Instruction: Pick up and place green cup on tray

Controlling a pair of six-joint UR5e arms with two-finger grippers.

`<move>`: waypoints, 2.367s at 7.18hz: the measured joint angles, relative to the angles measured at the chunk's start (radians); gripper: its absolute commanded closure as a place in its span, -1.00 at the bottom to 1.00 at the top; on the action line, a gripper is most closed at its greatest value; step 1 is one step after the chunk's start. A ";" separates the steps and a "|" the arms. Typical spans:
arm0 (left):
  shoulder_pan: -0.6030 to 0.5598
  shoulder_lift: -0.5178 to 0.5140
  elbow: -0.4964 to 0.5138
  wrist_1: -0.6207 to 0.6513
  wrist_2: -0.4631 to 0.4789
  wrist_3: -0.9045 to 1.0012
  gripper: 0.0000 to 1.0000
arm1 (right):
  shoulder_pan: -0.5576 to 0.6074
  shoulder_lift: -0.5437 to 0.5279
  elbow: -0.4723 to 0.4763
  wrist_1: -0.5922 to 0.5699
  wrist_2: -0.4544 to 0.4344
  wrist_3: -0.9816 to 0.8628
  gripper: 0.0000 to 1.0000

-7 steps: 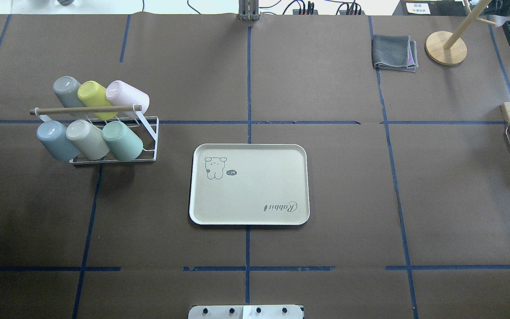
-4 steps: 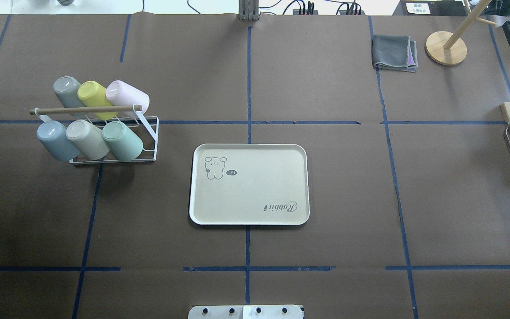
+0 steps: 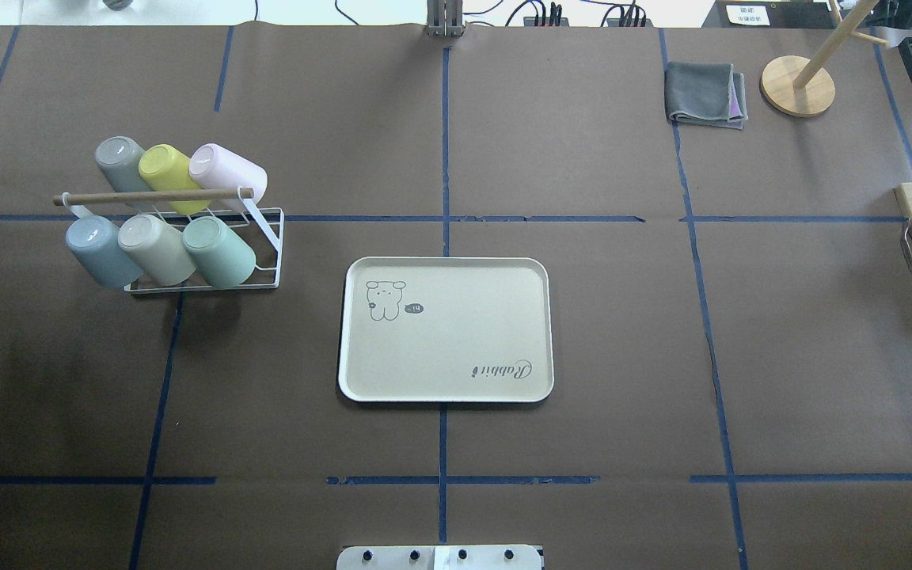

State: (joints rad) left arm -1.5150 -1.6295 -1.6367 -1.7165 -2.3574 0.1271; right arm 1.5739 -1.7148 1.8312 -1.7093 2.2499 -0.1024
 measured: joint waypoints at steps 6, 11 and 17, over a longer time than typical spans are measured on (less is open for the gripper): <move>0.129 -0.156 -0.136 -0.205 0.004 -0.001 -1.00 | 0.000 -0.001 0.014 -0.007 0.002 0.001 -1.00; 0.310 -0.281 -0.235 -0.115 0.008 0.005 -1.00 | 0.000 -0.012 0.014 -0.002 -0.006 0.000 -1.00; 0.642 -0.398 -0.477 0.357 0.540 0.274 -1.00 | 0.000 -0.015 0.007 -0.001 -0.011 0.001 -1.00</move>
State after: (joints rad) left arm -0.8727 -2.0272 -2.1141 -1.3599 -1.8172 0.4012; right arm 1.5739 -1.7303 1.8382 -1.7104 2.2391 -0.1016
